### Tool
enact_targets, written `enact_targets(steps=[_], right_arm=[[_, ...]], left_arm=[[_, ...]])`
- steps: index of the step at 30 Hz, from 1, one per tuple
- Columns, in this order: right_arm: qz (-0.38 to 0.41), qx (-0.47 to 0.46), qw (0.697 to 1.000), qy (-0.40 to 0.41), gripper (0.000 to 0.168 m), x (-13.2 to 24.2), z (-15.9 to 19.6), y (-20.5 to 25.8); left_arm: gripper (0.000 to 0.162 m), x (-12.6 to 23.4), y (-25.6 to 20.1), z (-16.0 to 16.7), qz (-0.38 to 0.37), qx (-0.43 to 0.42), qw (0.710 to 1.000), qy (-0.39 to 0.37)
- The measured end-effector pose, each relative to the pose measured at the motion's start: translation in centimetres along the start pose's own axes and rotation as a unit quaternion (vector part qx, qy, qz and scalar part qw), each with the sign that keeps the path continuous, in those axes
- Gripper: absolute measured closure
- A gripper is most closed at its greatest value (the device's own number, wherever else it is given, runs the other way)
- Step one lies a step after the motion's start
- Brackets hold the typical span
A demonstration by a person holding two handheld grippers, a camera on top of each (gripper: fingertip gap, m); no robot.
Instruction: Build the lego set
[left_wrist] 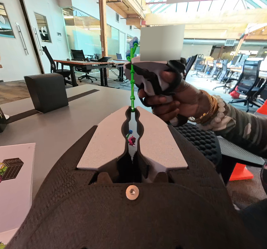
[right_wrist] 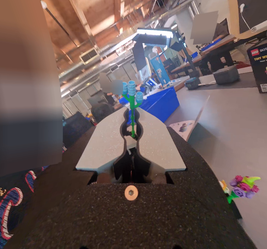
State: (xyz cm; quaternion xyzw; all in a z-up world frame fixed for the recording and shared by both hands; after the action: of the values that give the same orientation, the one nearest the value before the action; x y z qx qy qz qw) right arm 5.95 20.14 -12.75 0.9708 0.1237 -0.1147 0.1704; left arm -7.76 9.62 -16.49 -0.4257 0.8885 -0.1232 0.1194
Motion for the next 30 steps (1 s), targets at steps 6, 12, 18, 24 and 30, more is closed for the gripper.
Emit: enact_targets(steps=[6, 12, 18, 24, 30], right_arm=[[0.002, 0.041, 0.999, 0.035, 0.165, 1.2, 0.3, 0.0], [0.092, 0.145, 0.979, 0.106, 0.165, 4.3, 0.1, -1.4], [0.120, 0.194, 0.959, 0.166, 0.165, 4.7, 0.8, -3.9], [0.081, 0.204, 0.953, 0.209, 0.165, 3.5, 2.0, -4.6], [0.074, 0.233, 0.915, 0.321, 0.165, 2.5, 3.0, -4.4]], left_arm=[[0.154, -0.7, -0.2, 0.6, -0.005, -0.041, 0.997, 0.062], [0.133, -0.9, 0.9, 1.4, -0.022, -0.070, 0.977, 0.199], [0.133, -2.2, 1.8, 1.6, -0.028, -0.075, 0.965, 0.250], [0.133, -2.4, 2.8, 2.7, -0.038, -0.073, 0.955, 0.285], [0.134, -2.2, 3.6, 3.4, -0.042, -0.047, 0.956, 0.288]])
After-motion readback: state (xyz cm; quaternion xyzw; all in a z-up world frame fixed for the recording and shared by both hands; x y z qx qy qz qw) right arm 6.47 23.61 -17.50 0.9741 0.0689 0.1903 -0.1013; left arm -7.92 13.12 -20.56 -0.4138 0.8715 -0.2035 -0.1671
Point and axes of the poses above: each gripper's, where its closed fingertips meet, x back along the fingers, z out of its underside, y = z × x across the jaws, the point moved 9 cm from there along x, back along the fingers, and after that the axes turned 15 degrees about x, right-handed, at the moved point
